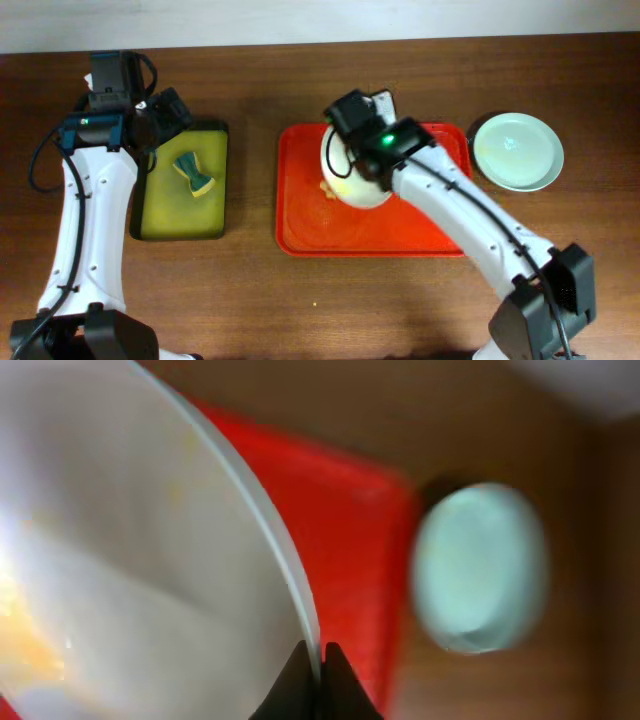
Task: Clean dirty plates on tray and stack at the side
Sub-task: 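Lift the cream plate with the right gripper and stack it on the plates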
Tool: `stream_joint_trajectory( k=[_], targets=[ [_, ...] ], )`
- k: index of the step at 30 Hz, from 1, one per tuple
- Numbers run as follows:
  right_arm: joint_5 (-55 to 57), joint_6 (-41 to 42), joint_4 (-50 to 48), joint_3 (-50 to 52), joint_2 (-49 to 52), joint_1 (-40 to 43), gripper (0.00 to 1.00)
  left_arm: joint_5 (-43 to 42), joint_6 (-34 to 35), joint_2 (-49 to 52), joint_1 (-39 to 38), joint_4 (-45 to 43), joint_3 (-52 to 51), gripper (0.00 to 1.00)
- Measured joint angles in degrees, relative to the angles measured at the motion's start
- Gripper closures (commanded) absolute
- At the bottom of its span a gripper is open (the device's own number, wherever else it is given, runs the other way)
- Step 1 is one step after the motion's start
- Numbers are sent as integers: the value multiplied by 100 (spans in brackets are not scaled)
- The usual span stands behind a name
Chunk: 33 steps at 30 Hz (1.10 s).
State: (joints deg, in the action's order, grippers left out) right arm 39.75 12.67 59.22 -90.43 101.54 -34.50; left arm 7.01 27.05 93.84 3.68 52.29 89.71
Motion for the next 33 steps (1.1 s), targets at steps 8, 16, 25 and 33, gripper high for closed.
stream_joint_trajectory(
  k=[8,16,25,33],
  targets=[
    [4098,-3932,-962,-66,-2,-1287,96,-2,0,0,0,2,0,1],
    [927,-2164,-472,-31,-7,11,96,0,0,0,0,-2,0,1],
    [-5010,-330,-787,-315,466,6961,96,-2,0,0,0,0,0,1],
    [-5438,151,-1405,-297,1646,7235,79,-2,0,0,0,0,0,1]
  ],
)
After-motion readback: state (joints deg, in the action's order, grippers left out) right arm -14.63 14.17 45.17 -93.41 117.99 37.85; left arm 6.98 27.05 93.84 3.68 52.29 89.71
